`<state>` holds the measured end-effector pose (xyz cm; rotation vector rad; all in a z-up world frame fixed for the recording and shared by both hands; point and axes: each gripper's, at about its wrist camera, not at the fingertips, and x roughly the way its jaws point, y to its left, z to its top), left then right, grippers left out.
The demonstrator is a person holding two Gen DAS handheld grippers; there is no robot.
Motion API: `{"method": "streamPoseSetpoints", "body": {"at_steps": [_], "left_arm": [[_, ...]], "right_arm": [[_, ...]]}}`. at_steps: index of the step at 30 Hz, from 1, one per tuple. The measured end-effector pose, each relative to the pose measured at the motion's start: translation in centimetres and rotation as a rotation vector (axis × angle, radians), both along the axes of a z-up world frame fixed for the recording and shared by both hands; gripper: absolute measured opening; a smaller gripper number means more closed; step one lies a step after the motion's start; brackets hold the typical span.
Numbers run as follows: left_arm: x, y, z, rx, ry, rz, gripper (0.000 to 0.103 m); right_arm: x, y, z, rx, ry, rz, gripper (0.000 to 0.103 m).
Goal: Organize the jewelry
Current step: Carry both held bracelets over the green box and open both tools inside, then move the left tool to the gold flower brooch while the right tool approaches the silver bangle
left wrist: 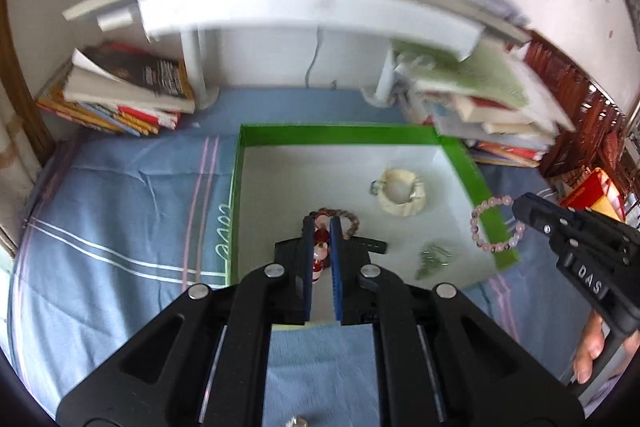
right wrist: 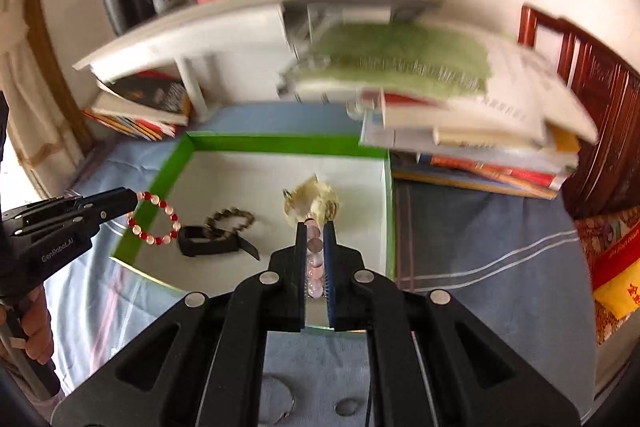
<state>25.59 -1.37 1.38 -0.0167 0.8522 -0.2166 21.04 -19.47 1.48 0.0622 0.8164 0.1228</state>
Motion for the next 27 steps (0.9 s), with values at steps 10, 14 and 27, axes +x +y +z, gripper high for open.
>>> {"method": "streamPoseSetpoints", "body": {"at_steps": [10,14,27], "left_arm": [[1.0,-0.4,-3.5,-0.006,0.086,0.003,0.009],[-0.6,0.3,-1.7,-0.006,0.031,0.012,0.031],[-9.4,5.2,-5.9,0.088,0.111,0.156,0.066]], "right_arm": [[1.6,1.0,-4.2,-0.038,0.101,-0.001,0.012],[-0.2,-0.2,-2.9,-0.003,0.069,-0.023,0.041],[-8.8,-5.3,-6.4,0.022,0.154,-0.122,0.052]]}}
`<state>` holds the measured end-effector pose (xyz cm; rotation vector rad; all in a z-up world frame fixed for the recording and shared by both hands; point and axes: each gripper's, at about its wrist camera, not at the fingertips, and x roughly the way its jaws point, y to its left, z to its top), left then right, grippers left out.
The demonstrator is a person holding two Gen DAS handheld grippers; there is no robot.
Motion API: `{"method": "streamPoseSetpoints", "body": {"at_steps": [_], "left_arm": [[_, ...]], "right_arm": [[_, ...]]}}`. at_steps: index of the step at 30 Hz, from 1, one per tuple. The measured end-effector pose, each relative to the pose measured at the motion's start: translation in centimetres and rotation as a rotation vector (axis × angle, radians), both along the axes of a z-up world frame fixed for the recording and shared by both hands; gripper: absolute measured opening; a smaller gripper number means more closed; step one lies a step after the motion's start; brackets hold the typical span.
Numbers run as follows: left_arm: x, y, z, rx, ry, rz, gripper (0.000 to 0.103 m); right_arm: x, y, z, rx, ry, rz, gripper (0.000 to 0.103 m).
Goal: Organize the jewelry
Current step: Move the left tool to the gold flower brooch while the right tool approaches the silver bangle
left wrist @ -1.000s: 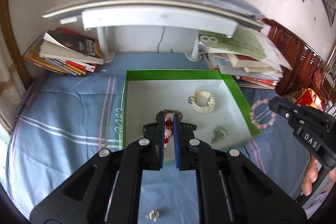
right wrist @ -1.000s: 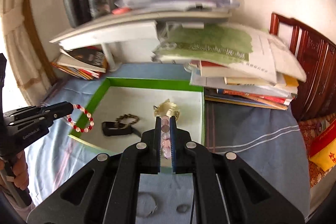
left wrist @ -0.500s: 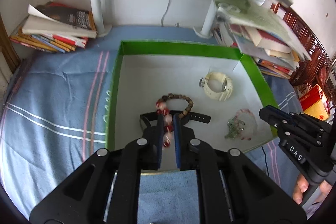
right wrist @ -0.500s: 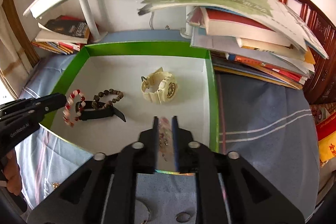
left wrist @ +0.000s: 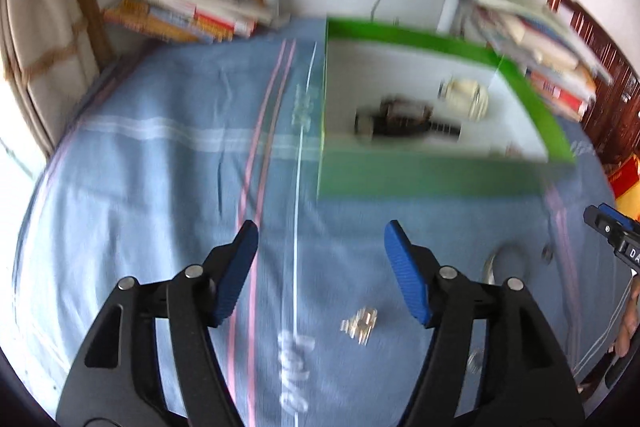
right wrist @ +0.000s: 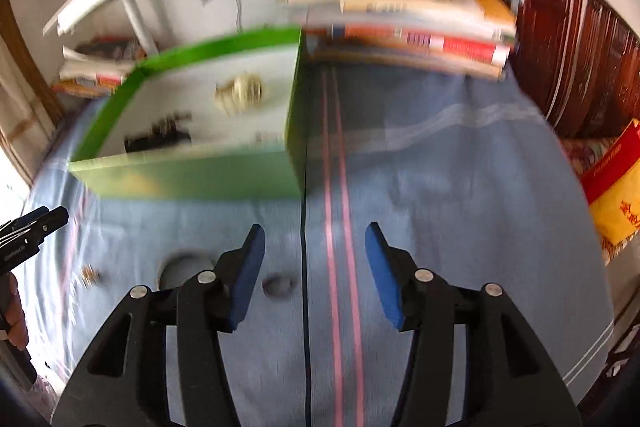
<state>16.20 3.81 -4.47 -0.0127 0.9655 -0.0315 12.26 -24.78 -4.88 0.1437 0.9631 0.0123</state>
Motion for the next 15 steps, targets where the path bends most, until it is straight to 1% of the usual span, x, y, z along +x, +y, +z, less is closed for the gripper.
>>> {"method": "streamPoseSetpoints", "body": {"at_steps": [2,4,6,10,15], "left_arm": [[-0.9,0.0,-1.1,0.007,0.030,-0.001,0.067],[-1.9,-0.1,-1.8,0.012,0.047,-0.010,0.070],[-2.6,-0.2,-2.2,0.014,0.056,-0.022,0.073],[-3.2,-0.8,-2.8,0.020,0.072,-0.041,0.074],[-3.6,-1.3,-3.8,0.032,0.096,-0.051,0.074]], "right_arm": [[-0.5,0.5,-0.9,0.021,0.026,0.014,0.052],[-0.9,1.5,-1.2,0.043,0.031,0.050,0.052],[-1.3,3.2,-1.2,0.048,0.027,0.113,0.052],[-1.5,6.8,-1.2,0.070,0.027,0.227,0.052],[-1.1,10.3,-2.0,0.050,0.044,0.314,0.052]]}}
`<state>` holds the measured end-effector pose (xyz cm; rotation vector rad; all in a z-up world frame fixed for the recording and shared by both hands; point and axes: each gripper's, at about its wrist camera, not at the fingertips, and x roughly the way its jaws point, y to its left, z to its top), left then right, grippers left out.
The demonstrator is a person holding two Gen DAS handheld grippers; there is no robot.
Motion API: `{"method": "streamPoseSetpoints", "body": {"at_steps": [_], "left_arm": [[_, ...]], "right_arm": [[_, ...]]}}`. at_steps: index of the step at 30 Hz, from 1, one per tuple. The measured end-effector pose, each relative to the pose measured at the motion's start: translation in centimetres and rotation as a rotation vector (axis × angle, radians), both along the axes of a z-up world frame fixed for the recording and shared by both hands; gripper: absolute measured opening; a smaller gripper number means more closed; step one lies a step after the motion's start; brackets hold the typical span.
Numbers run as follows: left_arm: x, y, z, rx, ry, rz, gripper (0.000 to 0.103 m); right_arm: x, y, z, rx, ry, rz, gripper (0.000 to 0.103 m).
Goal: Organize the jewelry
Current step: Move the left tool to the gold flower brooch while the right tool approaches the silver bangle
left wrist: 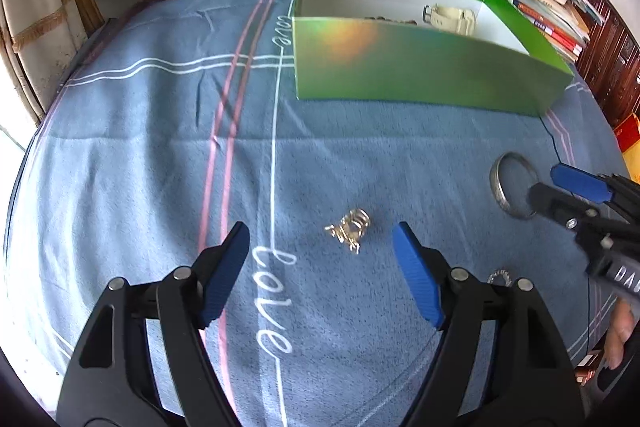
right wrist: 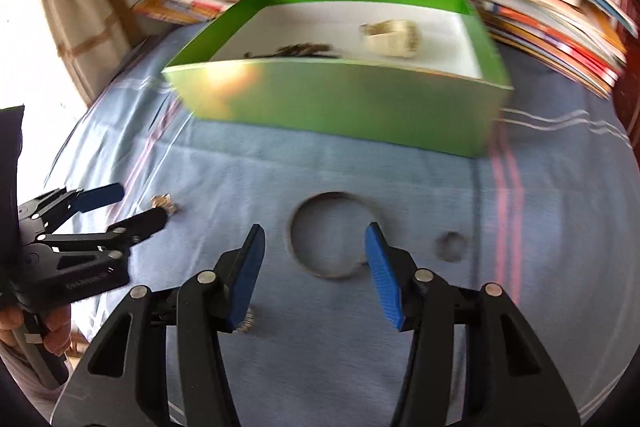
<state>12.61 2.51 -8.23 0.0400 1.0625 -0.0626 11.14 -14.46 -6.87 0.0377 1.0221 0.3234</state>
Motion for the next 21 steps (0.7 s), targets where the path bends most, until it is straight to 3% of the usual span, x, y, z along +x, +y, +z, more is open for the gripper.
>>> {"method": "streamPoseSetpoints", "body": {"at_steps": [3,6,8,13,21], "left_arm": [[0.0,-0.2,-0.3,0.001,0.008,-0.002,0.075],[0.0,-0.3,-0.5,0.000,0.014,-0.005,0.076],[0.0,-0.4,-0.6,-0.001,0.018,-0.008,0.076],[0.2,-0.5,-0.9,-0.004,0.026,-0.014,0.077],[0.6,-0.6,-1.2,-0.016,0.037,-0.017,0.077]], "right_arm": [[0.3,1.2,-0.7,-0.014,0.006,0.015,0.052],[0.9,1.9,-1.3,-0.028,0.015,0.015,0.037],[1.0,2.0,-1.8,-0.026,0.031,0.020,0.022],[1.0,2.0,-2.3,-0.034,0.040,0.037,0.008],[-0.8,-0.2,-2.2,-0.093,0.056,0.029,0.006]]}}
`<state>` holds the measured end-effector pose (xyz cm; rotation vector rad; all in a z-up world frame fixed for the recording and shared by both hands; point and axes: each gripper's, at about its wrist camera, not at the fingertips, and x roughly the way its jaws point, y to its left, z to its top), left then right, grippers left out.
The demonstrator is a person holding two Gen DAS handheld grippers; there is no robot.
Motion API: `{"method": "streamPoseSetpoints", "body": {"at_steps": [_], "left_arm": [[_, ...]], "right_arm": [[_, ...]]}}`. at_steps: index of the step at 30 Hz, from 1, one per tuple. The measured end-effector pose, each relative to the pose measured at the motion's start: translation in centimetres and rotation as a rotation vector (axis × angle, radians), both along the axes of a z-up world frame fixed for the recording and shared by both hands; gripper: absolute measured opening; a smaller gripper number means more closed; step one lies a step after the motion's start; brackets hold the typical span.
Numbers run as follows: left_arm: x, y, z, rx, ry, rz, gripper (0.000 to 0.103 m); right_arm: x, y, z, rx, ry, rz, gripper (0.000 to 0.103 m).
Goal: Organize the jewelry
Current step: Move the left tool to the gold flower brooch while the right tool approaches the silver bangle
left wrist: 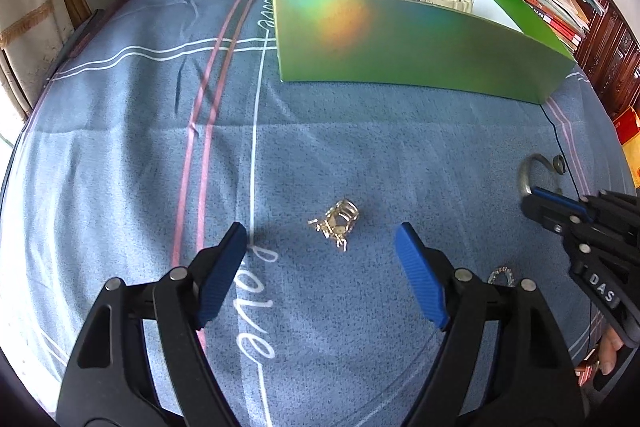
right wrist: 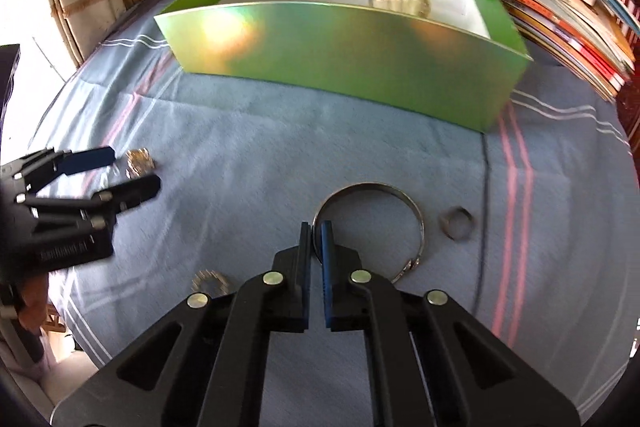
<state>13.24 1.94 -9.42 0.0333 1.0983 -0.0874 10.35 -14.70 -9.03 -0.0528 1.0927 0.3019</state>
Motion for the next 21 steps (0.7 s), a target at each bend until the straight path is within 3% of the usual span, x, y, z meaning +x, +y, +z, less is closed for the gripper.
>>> {"method": "streamPoseSetpoints", "body": {"at_steps": [3,5,7,15,21], "left_arm": [[0.2,-0.1,-0.1,-0.007,0.000,0.000,0.077],[0.3,-0.2,-0.2,-0.010,0.002,0.001,0.077],[0.4,-0.5,-0.3,-0.003,0.000,-0.001,0.077],[0.2,-1.1,-0.7,0.014,-0.006,0.002,0.078],[-0.2,-2.0,-1.2,0.032,-0.021,0.014,0.083]], "right_arm": [[-0.3,-1.4,0.0,0.013,0.016,-0.029,0.008],[-0.4,-1.8,0.1,0.028,0.015,-0.044,0.019],[-0.3,-1.9,0.3,0.032,0.007,-0.055,0.024],[0.3,-1.1,0.1,0.020,0.007,-0.069,0.025],[0.4,-0.9,0.0,0.023,0.002,-0.043,0.031]]}}
